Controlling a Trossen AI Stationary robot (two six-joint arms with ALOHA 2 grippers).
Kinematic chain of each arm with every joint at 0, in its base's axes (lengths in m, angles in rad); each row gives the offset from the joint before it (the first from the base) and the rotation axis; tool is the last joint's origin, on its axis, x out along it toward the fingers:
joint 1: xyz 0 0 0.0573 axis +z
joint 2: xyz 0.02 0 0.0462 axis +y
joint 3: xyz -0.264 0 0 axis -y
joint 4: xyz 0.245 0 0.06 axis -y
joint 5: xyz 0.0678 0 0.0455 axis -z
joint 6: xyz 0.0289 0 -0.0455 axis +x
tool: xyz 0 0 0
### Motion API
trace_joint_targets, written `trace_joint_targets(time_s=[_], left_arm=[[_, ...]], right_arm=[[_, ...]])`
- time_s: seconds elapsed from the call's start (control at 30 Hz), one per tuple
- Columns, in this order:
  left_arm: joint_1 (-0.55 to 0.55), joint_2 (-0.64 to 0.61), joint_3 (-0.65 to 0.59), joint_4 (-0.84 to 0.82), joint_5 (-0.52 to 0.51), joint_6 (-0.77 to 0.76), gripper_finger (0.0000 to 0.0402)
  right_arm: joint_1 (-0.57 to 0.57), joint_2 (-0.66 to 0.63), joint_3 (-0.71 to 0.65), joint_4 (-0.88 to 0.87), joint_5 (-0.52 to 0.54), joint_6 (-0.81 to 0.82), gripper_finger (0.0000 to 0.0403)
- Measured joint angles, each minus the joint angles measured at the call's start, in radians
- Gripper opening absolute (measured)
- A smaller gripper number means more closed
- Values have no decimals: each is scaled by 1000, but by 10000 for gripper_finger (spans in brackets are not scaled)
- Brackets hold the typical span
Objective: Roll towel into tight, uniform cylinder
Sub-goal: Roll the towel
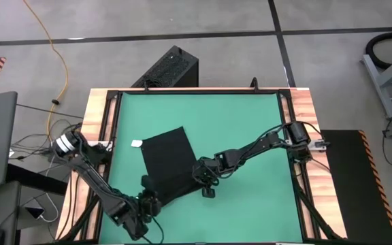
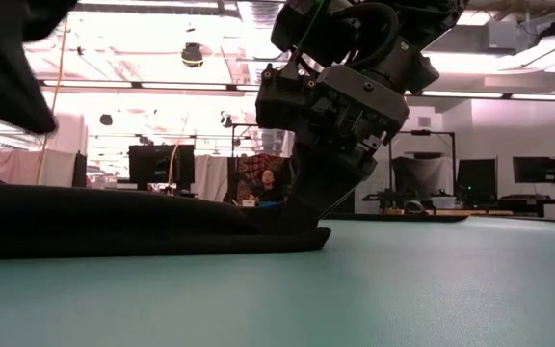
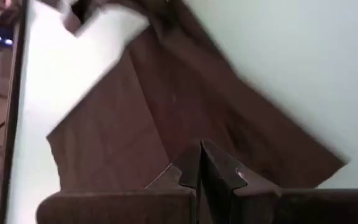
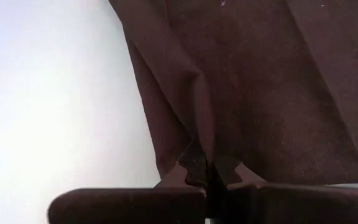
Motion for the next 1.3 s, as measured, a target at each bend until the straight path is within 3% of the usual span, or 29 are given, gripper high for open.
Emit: trace_joint_targets(time_s=[0.1,0.23,0.33,0.57,0.9,1.13,1.3], left_arm=[[-18,-48,1,90,42,33,0],[-15,-37,2,287,249,162,0],[10,-6,1,296,333,215,0],[58,16,1,292,413,254,0],[97,65,1,218,433,247,0],[92,25,1,130,258,182,0],[92,25,1,69,234,137,0]], right_arm=[[0,0,0,3,0,-1,8],[0,0,-1,6,0,-3,8],[0,0,-1,11,0,-7,8],[0,0,-1,17,0,-9,8],[0,0,-1,18,0,-11,8],[0,0,-1,16,0,-11,8],[0,0,-1,15,0,-11,8]])
